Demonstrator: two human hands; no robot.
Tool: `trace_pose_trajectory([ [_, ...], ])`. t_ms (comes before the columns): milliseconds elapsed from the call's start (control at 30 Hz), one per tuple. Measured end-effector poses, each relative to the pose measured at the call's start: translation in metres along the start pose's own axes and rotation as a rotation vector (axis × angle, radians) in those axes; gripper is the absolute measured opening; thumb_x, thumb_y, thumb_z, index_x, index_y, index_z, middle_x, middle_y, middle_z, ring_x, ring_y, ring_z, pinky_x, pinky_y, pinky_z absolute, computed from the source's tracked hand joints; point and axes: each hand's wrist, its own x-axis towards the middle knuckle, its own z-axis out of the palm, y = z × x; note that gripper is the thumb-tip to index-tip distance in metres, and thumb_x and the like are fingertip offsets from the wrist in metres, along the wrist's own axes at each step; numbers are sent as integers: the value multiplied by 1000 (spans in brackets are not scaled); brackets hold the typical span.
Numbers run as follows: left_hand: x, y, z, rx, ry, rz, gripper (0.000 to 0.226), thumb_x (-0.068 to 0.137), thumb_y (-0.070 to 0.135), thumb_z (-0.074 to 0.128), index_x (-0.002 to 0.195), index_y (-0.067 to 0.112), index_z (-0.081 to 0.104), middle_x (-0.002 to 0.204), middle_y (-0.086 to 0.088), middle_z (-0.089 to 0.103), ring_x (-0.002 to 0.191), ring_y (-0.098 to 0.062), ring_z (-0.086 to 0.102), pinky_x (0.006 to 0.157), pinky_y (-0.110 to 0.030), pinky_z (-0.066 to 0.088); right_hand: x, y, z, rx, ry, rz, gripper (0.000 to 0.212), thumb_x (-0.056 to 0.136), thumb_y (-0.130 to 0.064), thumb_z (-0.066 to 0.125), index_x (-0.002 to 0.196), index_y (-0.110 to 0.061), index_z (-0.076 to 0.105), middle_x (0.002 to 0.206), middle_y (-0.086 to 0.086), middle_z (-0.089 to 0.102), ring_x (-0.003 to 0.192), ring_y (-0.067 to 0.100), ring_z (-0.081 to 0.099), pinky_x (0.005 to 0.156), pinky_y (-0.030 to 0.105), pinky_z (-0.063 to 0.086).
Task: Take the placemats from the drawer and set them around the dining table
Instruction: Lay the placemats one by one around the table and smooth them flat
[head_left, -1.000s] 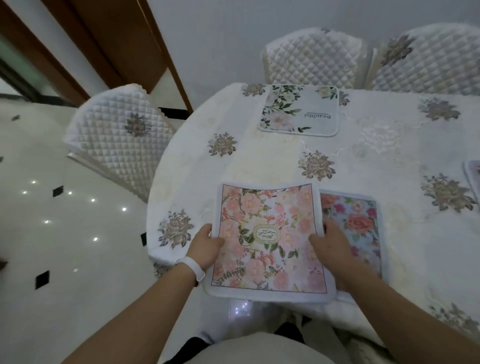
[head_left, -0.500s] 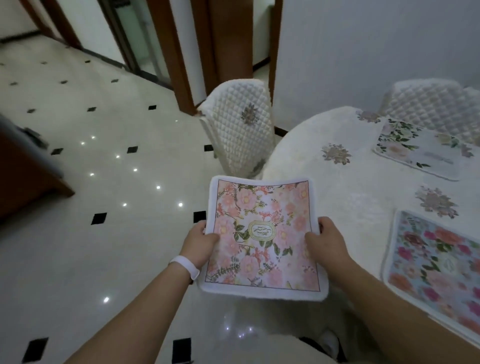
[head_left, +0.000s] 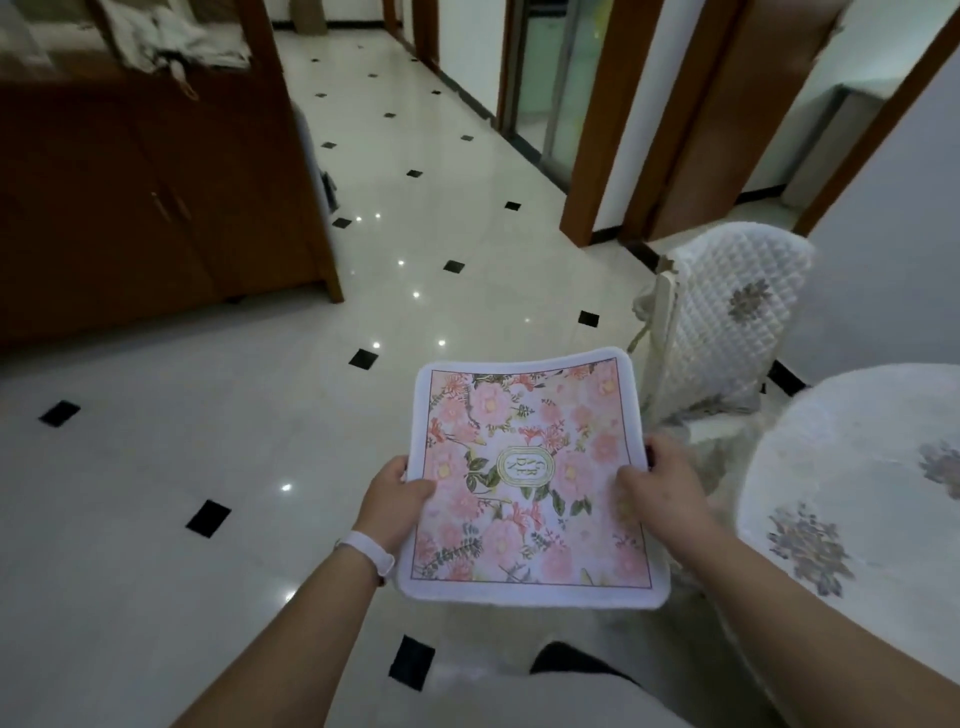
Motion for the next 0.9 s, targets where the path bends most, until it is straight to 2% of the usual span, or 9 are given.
trace_pose_trajectory([
  [167, 28, 6, -29, -40, 98, -52, 19, 86, 2, 58, 93, 19, 64, 95, -17, 71, 83, -36, 69, 77, -49, 57, 45, -38, 35, -6, -92, -45, 22, 89, -7, 54, 110, -14, 57, 95, 3, 66, 73, 16, 66, 48, 24, 49],
  [267, 61, 14, -35, -39, 125, -71, 19, 85, 2, 59, 94, 17, 66, 95, -19, 71, 85, -39, 68, 77, -51, 56, 79, -50, 54, 22, -133, -25, 22, 91, -8, 53, 112, -13, 56, 96, 5, 66, 72, 21, 67, 50, 28, 53],
  [333, 89, 24, -36, -29, 133, -80, 18, 85, 3, 59, 93, 17, 66, 93, -20, 71, 81, -38, 68, 76, -53, 56, 108, -53, 66, 2, -141, -18, 20, 92, -9, 53, 111, -14, 54, 94, 2, 64, 70, 14, 63, 49, 23, 46],
  [433, 134, 48, -32, 1, 146, -92, 18, 86, 3, 59, 89, 20, 64, 82, -19, 66, 66, -28, 60, 63, -42, 52, 159, -62, 81, -18, -144, 2, 19, 93, -12, 53, 111, -18, 53, 90, -5, 61, 71, 8, 59, 50, 22, 38],
  [533, 179, 86, -26, 25, 145, -104, 20, 88, 3, 58, 86, 22, 64, 79, -13, 66, 64, -26, 58, 62, -36, 50, 214, -79, 87, 21, -154, 57, 18, 92, -13, 52, 110, -19, 54, 95, -1, 64, 73, 15, 64, 50, 24, 42],
  [633, 225, 130, -21, 85, 128, -83, 19, 87, 7, 58, 90, 24, 64, 86, -11, 70, 72, -32, 67, 69, -44, 59, 264, -100, 88, 55, -148, 70, 17, 90, -11, 52, 105, -18, 54, 92, 1, 63, 73, 21, 65, 56, 32, 52],
  [700, 254, 157, -18, 107, 125, -52, 18, 87, 8, 57, 93, 24, 65, 89, -10, 71, 78, -34, 69, 72, -48, 59, 294, -113, 86, 42, -149, 59, 16, 90, -11, 52, 105, -18, 53, 89, -1, 61, 73, 19, 63, 58, 32, 52],
  [767, 277, 178, -14, 109, 129, -32, 18, 88, 7, 57, 93, 23, 64, 90, -10, 71, 78, -32, 69, 69, -43, 60, 320, -125, 83, 30, -137, 44, 15, 90, -11, 52, 104, -16, 51, 87, -1, 60, 72, 18, 61, 58, 32, 50],
  [900, 313, 204, -1, 65, 110, -56, 18, 89, 5, 56, 94, 21, 64, 91, -12, 72, 78, -34, 70, 68, -44, 60, 357, -143, 71, 50, -115, 36, 15, 89, -11, 51, 104, -17, 52, 90, 5, 62, 78, 29, 65, 69, 46, 57],
])
